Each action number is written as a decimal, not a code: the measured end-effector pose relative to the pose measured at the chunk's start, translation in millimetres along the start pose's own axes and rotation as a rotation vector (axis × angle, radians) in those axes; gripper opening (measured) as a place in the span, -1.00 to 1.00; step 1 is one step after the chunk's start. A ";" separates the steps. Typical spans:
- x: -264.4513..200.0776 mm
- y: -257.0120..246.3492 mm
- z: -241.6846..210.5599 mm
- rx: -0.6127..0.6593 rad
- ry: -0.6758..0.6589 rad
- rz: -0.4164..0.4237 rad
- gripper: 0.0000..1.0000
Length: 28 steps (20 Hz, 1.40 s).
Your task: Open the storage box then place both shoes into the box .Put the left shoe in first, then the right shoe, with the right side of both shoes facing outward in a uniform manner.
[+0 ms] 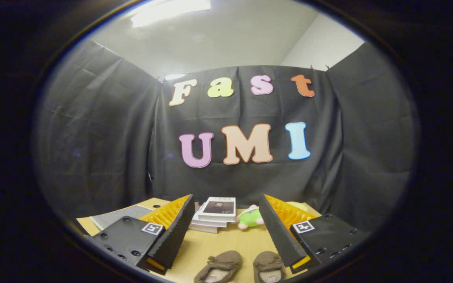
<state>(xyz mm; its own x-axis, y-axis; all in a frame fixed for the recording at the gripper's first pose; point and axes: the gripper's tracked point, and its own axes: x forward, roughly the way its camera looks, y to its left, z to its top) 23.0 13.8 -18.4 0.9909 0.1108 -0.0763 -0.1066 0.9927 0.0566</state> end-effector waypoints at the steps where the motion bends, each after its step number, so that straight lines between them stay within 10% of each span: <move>1: 1.1 4.8 -2.0 0.029 0.010 0.015 1.00; 28: -18.8 168.0 -192.7 0.995 0.665 0.303 0.96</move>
<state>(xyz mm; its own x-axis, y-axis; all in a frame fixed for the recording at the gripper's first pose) -29.3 187.8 -199.3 0.6715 0.6218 -0.4032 0.0722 0.4866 0.8706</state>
